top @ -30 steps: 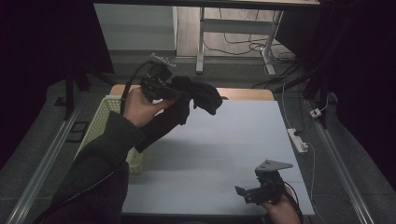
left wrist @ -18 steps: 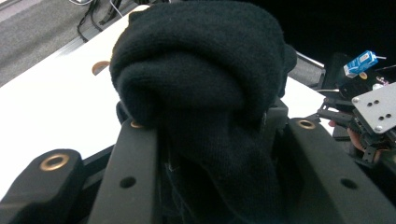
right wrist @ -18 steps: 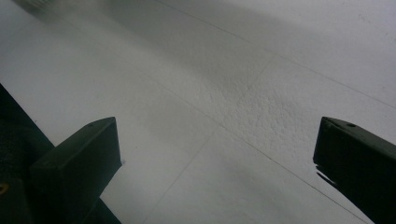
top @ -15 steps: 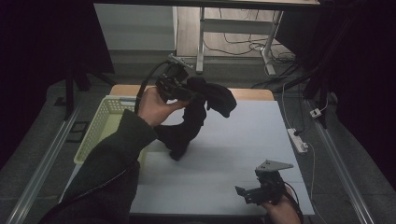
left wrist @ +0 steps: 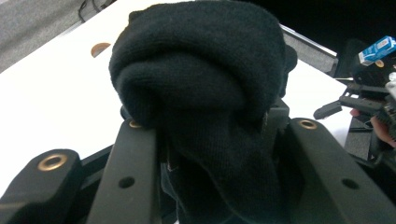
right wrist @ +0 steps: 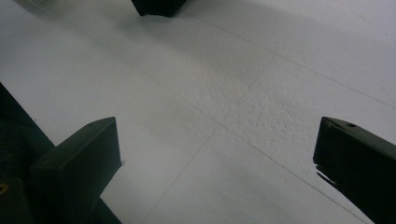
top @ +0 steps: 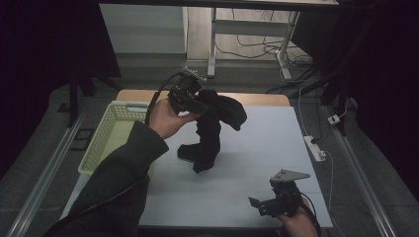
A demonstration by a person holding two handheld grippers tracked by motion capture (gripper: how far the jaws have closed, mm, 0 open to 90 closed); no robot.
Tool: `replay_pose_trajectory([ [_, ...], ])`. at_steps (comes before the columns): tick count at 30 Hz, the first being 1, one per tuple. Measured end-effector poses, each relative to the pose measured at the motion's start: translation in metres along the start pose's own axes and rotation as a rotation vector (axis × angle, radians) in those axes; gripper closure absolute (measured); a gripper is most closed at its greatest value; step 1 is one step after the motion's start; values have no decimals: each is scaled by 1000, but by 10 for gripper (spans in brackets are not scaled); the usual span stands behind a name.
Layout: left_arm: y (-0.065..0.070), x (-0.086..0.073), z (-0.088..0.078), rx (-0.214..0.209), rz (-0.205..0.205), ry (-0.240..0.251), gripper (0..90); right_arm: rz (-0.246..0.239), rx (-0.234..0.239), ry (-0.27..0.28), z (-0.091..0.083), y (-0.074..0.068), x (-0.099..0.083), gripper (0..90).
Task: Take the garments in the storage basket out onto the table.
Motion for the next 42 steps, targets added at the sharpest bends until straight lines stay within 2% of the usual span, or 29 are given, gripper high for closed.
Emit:
replay_pose_trajectory([
  [7,-10,-10,8,8,-17,-14,613,0,1,-3,0,0,0,6],
  [8,-13,-15,12,11,-30,-14,613,2,2,-3,0,0,0,6],
  [16,-27,-32,26,14,-54,-34,608,0,-2,-4,0,0,0,6],
  [25,-41,-51,43,1,-96,-41,600,0,-2,-2,0,-1,0,6],
  [28,-47,-60,55,4,-113,-59,596,-1,1,-1,0,0,0,6],
  [31,-50,-66,62,7,-112,-70,593,-2,0,-1,0,-1,0,6],
  [32,-52,-71,69,6,-118,-76,592,-2,1,1,0,-1,0,6],
  [35,-54,-76,76,10,-128,-88,589,-1,1,0,0,-1,0,6],
  [36,-55,-80,84,20,-137,-98,588,-2,0,0,0,-1,0,6],
  [42,-58,-92,104,37,-140,-147,572,-9,-1,-4,0,-1,0,6],
])
Point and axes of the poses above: each handheld gripper's, and its own axes: z roughly forward along the jaws, x roughly out of its top, y roughly to its right, the point moved 2 cm from there along z, roughly forward along the jaws, and after that the axes turned 12 degrees about -z, right-handed, at the moved point
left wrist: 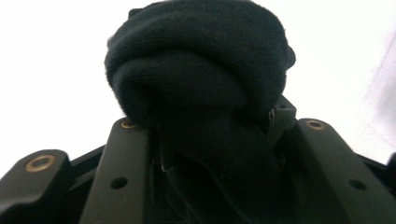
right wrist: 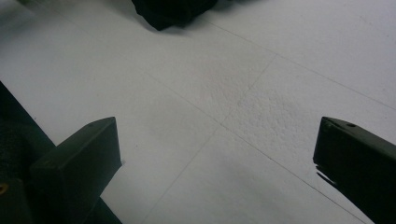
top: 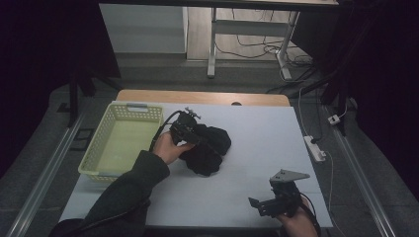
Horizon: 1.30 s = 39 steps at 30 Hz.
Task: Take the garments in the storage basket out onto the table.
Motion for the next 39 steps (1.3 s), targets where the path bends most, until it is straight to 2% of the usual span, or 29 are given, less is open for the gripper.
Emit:
replay_pose_trajectory([
  [1,0,0,0,0,0,0,569,0,-1,0,0,0,0,6],
  [7,-2,-11,24,9,-4,-14,549,-3,-5,-3,0,0,0,6],
  [8,-3,-12,26,12,11,-19,547,-3,-4,-3,0,0,0,6],
  [13,-2,-17,36,21,27,-25,519,-7,-3,-5,0,0,0,6],
  [16,-2,-20,42,31,55,-18,490,-7,-2,-5,0,0,0,6],
  [19,-2,-20,43,36,53,-8,458,-7,-1,-5,0,-1,0,6],
  [27,-4,-19,42,27,30,2,288,-9,-2,-6,1,-1,0,6],
  [35,-5,-18,36,45,21,-3,154,-8,-1,-6,1,-1,0,6],
  [37,-5,-17,33,40,21,10,111,-7,-2,-6,1,-1,0,6],
  [39,-5,-17,28,15,17,37,73,-8,-2,-6,1,-1,0,6],
])
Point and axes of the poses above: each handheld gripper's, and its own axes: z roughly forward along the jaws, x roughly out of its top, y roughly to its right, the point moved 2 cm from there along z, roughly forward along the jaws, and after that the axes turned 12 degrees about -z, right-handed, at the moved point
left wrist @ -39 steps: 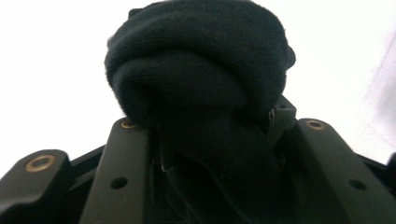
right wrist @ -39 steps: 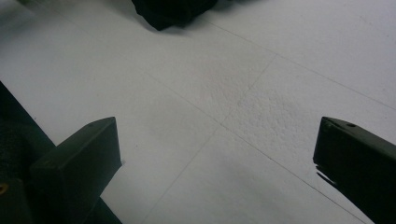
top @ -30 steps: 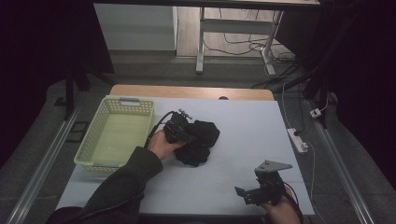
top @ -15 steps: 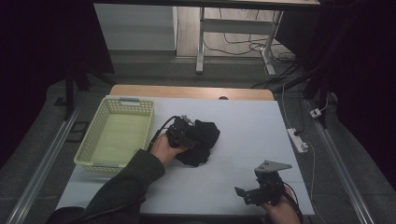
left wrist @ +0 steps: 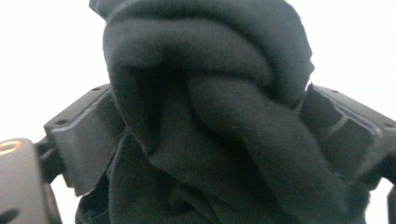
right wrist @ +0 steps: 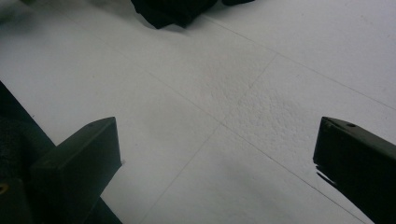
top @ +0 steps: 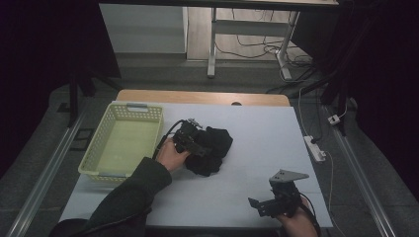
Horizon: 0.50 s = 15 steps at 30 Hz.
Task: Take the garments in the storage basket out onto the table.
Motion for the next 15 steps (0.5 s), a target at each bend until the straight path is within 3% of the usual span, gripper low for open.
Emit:
replay_pose_trajectory([
  [4,1,1,-7,-50,-4,25,13,0,0,-1,0,0,0,6],
  [15,5,-2,-27,-87,63,70,0,-2,-3,-6,0,0,0,6],
])
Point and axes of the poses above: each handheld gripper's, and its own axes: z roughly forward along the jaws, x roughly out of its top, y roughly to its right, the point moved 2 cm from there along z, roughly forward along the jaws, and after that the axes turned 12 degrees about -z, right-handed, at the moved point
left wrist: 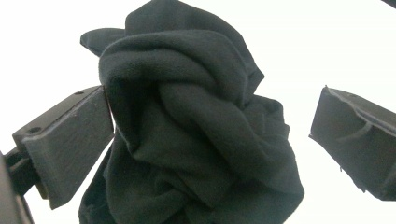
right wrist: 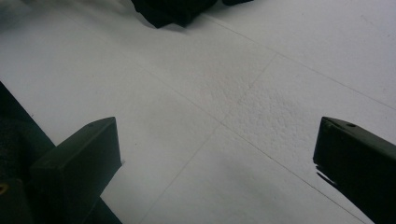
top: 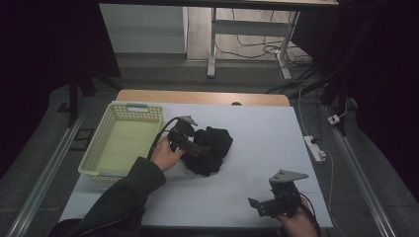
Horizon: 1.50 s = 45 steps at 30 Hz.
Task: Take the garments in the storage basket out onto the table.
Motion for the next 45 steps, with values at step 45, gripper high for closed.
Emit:
replay_pose_trajectory([
  [45,8,-35,-41,-79,-12,66,0,8,5,29,-2,1,0,5],
])
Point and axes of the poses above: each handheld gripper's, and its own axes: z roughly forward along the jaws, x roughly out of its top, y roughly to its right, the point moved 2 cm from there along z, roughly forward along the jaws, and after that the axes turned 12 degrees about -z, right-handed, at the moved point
